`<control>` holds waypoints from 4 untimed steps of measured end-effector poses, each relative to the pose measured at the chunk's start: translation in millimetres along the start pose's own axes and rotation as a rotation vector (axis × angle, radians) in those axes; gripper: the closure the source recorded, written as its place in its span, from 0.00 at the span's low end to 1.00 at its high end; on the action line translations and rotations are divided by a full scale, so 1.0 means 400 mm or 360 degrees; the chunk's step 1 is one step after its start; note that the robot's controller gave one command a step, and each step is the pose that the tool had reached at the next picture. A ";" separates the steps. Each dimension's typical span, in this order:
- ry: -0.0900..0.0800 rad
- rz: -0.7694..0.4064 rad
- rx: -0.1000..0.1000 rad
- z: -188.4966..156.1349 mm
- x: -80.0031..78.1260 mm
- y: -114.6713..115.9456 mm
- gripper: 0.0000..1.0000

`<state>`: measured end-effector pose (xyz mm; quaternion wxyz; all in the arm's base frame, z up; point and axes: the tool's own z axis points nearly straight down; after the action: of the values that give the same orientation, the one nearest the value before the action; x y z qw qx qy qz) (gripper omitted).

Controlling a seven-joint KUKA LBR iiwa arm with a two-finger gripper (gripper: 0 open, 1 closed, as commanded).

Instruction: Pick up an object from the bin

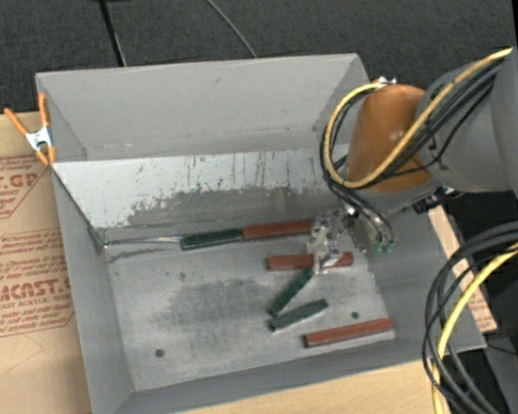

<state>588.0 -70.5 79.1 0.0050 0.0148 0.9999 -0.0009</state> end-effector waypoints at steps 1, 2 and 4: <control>0.0000 0.0000 0.0000 0.000 0.000 0.000 1.00; 0.0007 0.0000 -0.0001 -0.004 0.002 0.000 1.00; 0.0016 0.0000 -0.0002 -0.063 0.004 0.001 1.00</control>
Offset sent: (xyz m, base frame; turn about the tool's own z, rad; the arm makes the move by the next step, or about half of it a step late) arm 0.0002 -0.0001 0.0173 0.0000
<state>586.2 -69.9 104.5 0.0000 0.0147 0.9999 -0.0001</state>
